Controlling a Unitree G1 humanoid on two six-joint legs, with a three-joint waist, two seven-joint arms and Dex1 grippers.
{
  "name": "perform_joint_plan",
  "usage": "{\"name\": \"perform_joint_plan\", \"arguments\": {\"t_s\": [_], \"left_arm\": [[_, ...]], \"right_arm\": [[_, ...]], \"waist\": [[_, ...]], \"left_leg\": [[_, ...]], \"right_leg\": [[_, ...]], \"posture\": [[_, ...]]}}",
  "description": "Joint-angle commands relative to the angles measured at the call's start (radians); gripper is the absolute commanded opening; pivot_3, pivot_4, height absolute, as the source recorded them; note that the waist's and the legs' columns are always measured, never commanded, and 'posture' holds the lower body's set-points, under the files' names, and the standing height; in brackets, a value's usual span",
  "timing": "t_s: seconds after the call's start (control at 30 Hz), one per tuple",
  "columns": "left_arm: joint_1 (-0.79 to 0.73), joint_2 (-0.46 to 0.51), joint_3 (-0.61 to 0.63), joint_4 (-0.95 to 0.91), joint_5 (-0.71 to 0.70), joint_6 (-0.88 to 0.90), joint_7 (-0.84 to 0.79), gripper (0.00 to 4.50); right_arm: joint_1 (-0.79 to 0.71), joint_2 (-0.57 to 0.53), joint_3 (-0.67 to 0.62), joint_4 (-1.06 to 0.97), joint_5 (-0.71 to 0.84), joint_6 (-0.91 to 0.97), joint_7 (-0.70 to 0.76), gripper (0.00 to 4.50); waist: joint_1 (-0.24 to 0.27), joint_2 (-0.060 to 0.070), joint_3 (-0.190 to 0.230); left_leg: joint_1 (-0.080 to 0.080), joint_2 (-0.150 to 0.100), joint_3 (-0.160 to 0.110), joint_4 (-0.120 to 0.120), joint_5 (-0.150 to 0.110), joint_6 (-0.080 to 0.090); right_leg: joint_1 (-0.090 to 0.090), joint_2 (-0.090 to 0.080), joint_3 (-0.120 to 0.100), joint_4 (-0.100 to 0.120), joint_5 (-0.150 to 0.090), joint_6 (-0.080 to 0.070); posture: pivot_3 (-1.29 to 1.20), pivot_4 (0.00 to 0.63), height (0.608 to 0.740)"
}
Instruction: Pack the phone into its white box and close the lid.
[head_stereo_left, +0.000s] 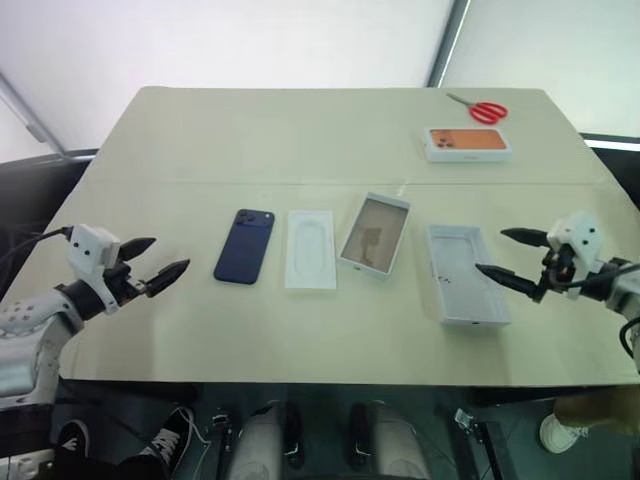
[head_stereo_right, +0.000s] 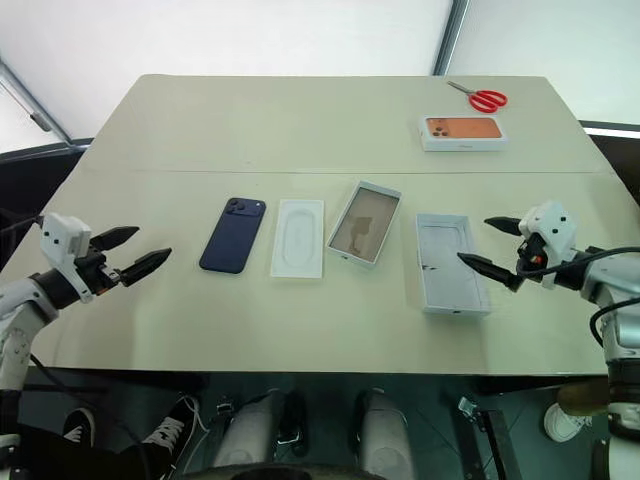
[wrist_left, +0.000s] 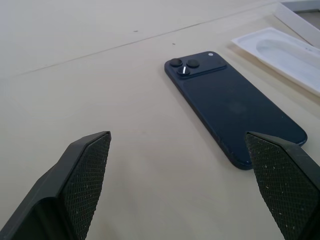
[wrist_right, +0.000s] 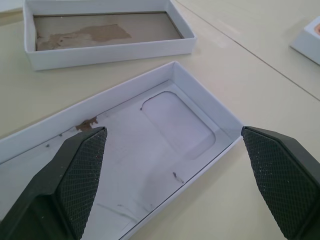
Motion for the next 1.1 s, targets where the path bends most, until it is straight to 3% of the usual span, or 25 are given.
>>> {"name": "perform_joint_plan", "arguments": {"t_s": [0.03,0.73,0.97,1.1], "left_arm": [[-0.023,0.003,0.029,-0.027,-0.027,-0.006,0.0,4.49],[-0.076,-0.002,-0.02,-0.051,-0.017,0.056,0.027,4.49],[-0.148,-0.078,-0.041,-0.151,-0.105,0.25,0.143,4.49],[-0.189,-0.113,-0.144,-0.208,-0.078,0.356,0.213,4.49]], "right_arm": [[-0.012,-0.024,-0.03,-0.028,0.008,-0.004,-0.013,4.5],[-0.12,0.007,0.041,0.015,-0.011,-0.013,-0.023,4.5],[-0.154,0.027,0.08,-0.003,-0.019,-0.02,-0.023,4.5],[-0.186,0.066,0.138,-0.078,-0.021,-0.003,-0.028,4.5]], "waist": [[0.0,0.0,0.0],[0.0,0.0,0.0],[0.002,-0.001,0.001],[0.0,-0.001,0.001]], "left_leg": [[0.0,0.0,0.0,0.0,0.0,0.0],[0.0,0.0,0.0,0.0,0.0,0.0],[0.0,0.0,0.0,0.0,0.001,-0.002],[0.0,0.0,0.0,0.0,0.004,-0.006]], "right_leg": [[0.0,0.0,0.0,0.0,0.0,0.0],[0.0,0.001,0.0,0.0,0.0,0.0],[0.001,0.001,0.0,0.0,0.0,0.0],[0.001,0.002,0.0,0.001,0.0,0.001]], "posture": [[0.0,0.15,0.738],[0.0,0.15,0.738],[0.0,0.15,0.738],[0.0,0.15,0.738]]}}
